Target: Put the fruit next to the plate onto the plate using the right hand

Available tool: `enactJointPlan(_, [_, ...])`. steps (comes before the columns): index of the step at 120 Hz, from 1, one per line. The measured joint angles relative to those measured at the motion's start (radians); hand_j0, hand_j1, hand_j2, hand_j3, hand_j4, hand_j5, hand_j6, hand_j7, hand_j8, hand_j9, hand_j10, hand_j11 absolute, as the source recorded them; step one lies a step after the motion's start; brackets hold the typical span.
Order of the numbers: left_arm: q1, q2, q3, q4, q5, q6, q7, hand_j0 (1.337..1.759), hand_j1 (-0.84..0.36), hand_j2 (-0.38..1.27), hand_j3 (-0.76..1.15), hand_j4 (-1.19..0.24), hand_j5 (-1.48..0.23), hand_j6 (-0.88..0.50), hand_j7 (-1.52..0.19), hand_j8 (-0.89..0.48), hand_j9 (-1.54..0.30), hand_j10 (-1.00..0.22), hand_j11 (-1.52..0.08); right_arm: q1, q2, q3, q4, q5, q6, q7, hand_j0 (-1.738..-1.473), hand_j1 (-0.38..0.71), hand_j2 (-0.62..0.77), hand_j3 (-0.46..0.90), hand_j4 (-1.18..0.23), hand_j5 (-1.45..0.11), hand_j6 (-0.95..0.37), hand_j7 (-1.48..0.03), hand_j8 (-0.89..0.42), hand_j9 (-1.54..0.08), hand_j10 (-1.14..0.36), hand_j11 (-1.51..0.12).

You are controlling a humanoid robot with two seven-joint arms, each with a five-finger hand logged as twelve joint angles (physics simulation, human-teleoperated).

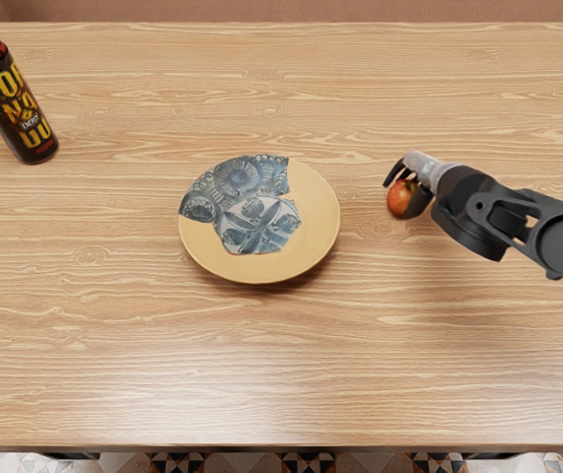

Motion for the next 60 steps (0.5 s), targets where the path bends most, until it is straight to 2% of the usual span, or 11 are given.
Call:
enactJointPlan(24, [0.000,0.000,0.000,0.000,0.000,0.000,0.000,1.658,0.07,0.05,0.00,-0.23,-0.30,-0.23,-0.30,-0.23,-0.30,-0.23,-0.30,0.000,0.006,0.006,-0.001,0.006,0.002,0.000,-1.655,0.23,-0.02,0.00,-0.54,-0.63,-0.39,-0.66,-0.36,-0.67,-0.52,-0.67])
enactJointPlan(60, [0.000,0.000,0.000,0.000,0.000,0.000,0.000,1.658,0.07,0.05,0.00,-0.23,-0.30,-0.23,-0.30,-0.23,-0.30,-0.23,-0.30,0.007,0.006,0.016,0.002,0.032,-0.010,0.001,-1.657,0.22,0.13,0.00,-0.55,-0.70,-0.47,-0.71,-0.42,-0.71,-0.55,-0.71])
